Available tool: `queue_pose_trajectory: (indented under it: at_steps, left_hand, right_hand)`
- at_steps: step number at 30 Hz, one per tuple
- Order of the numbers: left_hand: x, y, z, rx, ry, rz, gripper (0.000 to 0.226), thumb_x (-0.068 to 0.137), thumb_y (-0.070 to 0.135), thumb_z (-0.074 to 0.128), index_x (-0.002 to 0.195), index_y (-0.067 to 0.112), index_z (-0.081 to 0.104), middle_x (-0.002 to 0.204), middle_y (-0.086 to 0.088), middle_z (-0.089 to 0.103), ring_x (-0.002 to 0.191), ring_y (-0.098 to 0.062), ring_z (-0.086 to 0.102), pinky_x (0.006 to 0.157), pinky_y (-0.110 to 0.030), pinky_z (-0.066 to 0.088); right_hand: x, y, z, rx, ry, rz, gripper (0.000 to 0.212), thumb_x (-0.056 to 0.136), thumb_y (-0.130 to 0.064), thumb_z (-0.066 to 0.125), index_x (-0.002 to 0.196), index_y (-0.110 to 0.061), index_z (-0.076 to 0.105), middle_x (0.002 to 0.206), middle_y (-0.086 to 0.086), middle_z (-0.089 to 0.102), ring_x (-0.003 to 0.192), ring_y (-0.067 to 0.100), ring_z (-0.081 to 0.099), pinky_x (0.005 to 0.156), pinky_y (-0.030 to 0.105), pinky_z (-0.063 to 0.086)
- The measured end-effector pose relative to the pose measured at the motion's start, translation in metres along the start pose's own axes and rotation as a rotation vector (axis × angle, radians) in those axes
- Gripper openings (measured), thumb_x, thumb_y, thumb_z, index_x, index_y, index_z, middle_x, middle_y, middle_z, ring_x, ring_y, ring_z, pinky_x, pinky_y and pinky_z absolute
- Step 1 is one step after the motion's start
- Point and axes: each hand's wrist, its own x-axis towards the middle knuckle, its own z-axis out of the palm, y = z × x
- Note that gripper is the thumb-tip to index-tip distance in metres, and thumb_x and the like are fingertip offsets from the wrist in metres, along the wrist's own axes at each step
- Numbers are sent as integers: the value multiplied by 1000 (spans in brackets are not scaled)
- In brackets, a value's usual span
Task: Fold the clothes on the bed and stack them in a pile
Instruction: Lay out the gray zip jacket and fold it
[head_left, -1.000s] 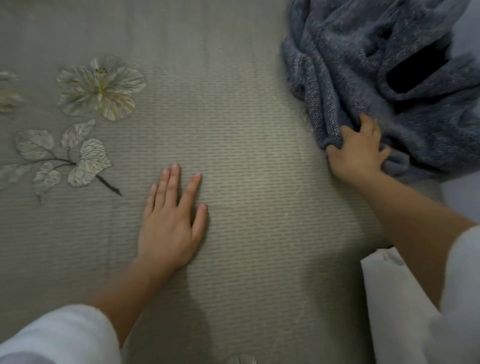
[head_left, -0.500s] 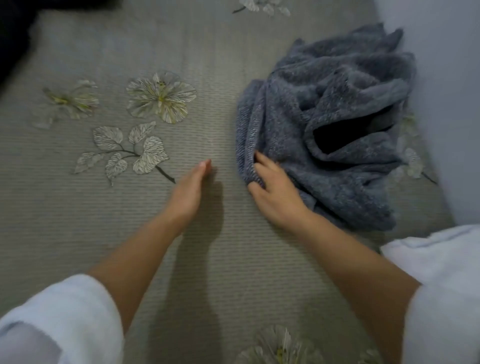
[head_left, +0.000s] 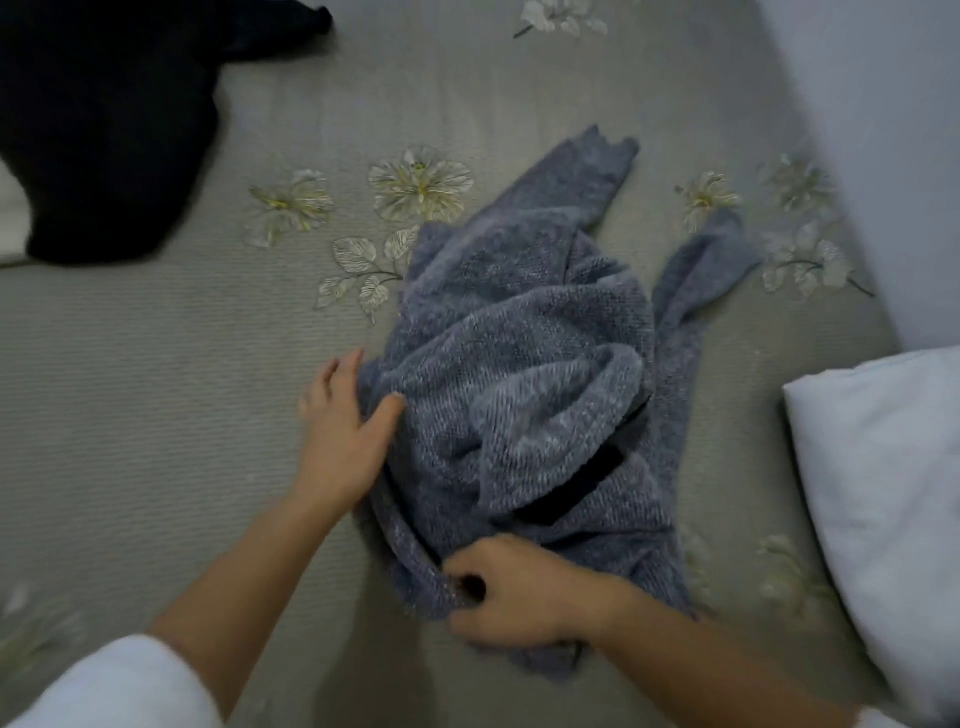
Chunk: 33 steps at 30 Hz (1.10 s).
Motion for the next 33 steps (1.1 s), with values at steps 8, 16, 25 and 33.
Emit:
queue_pose_trajectory:
  at_steps: [8, 16, 25, 33]
  left_hand:
    - [-74, 63, 22, 116, -387, 385, 71, 82, 76, 32, 142, 38, 33, 155, 21, 8, 139, 1, -6, 113, -45, 6]
    - [-65, 114, -12, -805, -455, -285, 28, 86, 25, 55, 61, 23, 65, 68, 7, 66, 65, -11, 60, 64, -29, 44]
    - [-64, -3, -106, 104, -396, -177, 30, 87, 15, 64, 58, 17, 57, 57, 2, 55, 56, -13, 51, 48, -22, 39]
    - [-66, 25, -52, 308, -217, -53, 32, 89, 8, 50, 120, 6, 58, 124, -17, 59, 113, -31, 56, 90, -35, 42]
  right_hand:
    - [-86, 51, -21, 575, 1025, 390, 19, 65, -42, 56, 82, -33, 59, 73, 3, 63, 67, 19, 61, 64, 46, 51]
    - [-94, 85, -1, 220, 674, 571, 79, 74, -15, 77, 144, -19, 40, 148, 9, 38, 135, 27, 37, 110, 44, 31]
    - [-105, 24, 16, 553, 629, 222, 20, 82, -7, 57, 81, -27, 57, 78, 1, 61, 70, 12, 55, 60, 24, 38]
    - [-124, 50, 48, 24, 410, 510, 65, 73, -13, 63, 134, -25, 44, 139, -4, 41, 128, 15, 36, 108, 33, 32]
